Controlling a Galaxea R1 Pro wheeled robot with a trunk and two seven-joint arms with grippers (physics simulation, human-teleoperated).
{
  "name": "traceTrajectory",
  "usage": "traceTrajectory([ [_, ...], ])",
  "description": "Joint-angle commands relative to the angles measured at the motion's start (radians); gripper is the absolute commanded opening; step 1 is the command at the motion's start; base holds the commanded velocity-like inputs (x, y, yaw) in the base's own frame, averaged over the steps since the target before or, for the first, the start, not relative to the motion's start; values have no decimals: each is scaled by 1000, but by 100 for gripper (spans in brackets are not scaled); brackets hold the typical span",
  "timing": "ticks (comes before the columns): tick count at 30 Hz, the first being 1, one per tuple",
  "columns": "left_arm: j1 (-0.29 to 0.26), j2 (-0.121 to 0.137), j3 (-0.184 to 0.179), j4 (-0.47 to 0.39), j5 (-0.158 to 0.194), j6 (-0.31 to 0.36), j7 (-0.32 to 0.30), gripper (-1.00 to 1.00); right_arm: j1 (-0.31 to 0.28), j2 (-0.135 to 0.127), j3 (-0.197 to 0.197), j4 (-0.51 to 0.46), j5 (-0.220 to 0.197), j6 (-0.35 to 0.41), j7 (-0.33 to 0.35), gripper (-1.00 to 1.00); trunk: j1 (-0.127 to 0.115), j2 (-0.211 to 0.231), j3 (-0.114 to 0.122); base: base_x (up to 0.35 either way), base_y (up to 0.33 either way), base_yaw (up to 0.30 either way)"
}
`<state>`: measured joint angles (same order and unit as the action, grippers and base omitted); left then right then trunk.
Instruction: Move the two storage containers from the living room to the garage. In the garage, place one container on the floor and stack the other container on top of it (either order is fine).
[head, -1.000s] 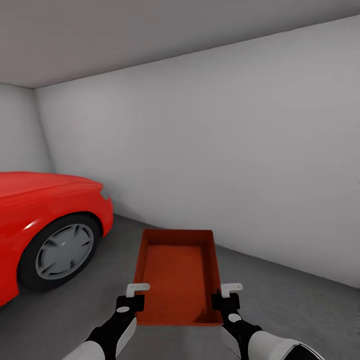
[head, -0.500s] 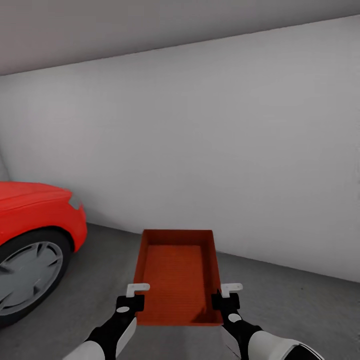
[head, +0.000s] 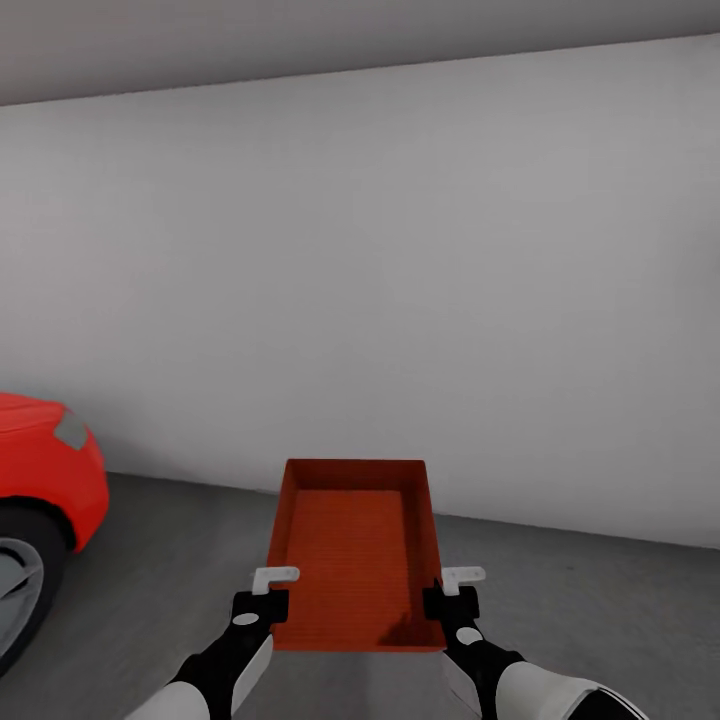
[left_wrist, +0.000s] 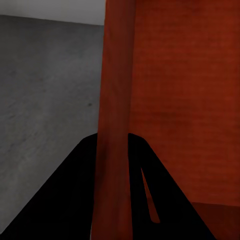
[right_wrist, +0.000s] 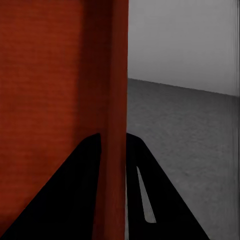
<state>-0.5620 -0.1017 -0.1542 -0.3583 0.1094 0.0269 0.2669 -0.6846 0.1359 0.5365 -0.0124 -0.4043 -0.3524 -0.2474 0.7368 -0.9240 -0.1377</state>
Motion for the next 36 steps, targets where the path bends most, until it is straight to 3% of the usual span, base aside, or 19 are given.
traceTrajectory([
  [1,-1,2,4,-7,-4,4,9,-100,-1,-1,-61,11,-27,-7,-4,-100,1,-1,-1,316,137,-286],
  [11,-1,2,4,-8,-3,4,9,-100,-1,-1,-61,11,-27,-7,-4,-100,1,-1,-1,316,119,-281],
  [21,-1,2,5,-8,-2,4,11,-100,-1,-1,-61,11,-27,-5,-4,-100,1,-1,-1,300,100,-43],
  [36,-1,2,5,-10,-2,4,16,-100,-1,-1,-61,11,-28,-5,-4,-100,1,-1,-7,33,12,0],
])
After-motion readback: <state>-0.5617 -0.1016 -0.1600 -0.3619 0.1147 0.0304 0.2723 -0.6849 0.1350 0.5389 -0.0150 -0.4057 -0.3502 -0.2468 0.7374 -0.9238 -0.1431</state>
